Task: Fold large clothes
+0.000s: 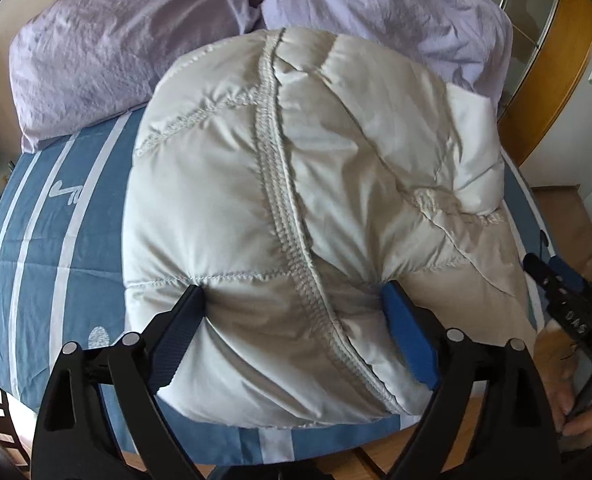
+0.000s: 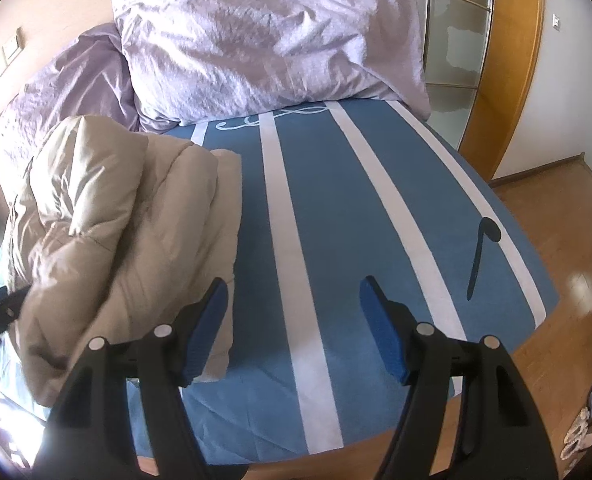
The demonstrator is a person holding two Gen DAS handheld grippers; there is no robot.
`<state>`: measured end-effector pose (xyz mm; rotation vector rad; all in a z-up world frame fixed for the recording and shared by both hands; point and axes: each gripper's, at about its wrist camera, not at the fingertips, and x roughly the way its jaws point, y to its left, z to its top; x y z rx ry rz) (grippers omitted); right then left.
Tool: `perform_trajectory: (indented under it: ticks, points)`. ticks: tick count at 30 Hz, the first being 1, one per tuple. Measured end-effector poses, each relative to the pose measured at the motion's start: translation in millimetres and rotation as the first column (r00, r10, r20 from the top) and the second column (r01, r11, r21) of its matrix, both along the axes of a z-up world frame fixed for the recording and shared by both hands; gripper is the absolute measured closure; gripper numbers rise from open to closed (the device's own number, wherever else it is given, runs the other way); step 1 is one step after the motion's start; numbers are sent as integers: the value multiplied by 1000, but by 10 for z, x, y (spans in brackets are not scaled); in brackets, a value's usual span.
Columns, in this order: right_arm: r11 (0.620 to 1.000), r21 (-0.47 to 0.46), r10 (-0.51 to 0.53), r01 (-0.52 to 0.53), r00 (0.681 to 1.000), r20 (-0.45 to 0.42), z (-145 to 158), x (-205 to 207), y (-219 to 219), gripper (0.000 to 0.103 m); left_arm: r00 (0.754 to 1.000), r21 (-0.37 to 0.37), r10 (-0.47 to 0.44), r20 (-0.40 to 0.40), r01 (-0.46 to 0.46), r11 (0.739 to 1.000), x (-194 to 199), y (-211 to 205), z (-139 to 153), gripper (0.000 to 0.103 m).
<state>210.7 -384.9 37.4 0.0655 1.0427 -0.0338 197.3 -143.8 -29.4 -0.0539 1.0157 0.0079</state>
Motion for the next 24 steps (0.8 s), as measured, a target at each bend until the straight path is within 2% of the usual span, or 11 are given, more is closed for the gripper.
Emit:
perform_trajectory:
  ticks: [8, 16, 18, 23, 24]
  points:
    - [1000, 24, 14, -15, 1000, 27, 168, 173, 66, 35, 1000, 33, -9, 8, 8, 999, 86, -212, -199, 6]
    - [991, 64, 109, -114, 991, 78, 429, 467, 423, 35, 1000, 39, -30, 10, 29, 999, 154, -291, -287, 4]
    - [985, 77, 147, -154, 985, 86, 461, 527, 560, 37, 999, 40, -37, 11, 37, 999, 193, -262, -308, 4]
    - [955, 108, 265, -276, 958, 106, 531, 641, 957, 49, 998, 37, -53, 13, 53, 998, 218, -255, -317, 3]
    - [950, 109, 282, -293, 953, 107, 529, 662, 1016, 50, 999, 94, -53, 11, 52, 994, 223, -253, -314, 3]
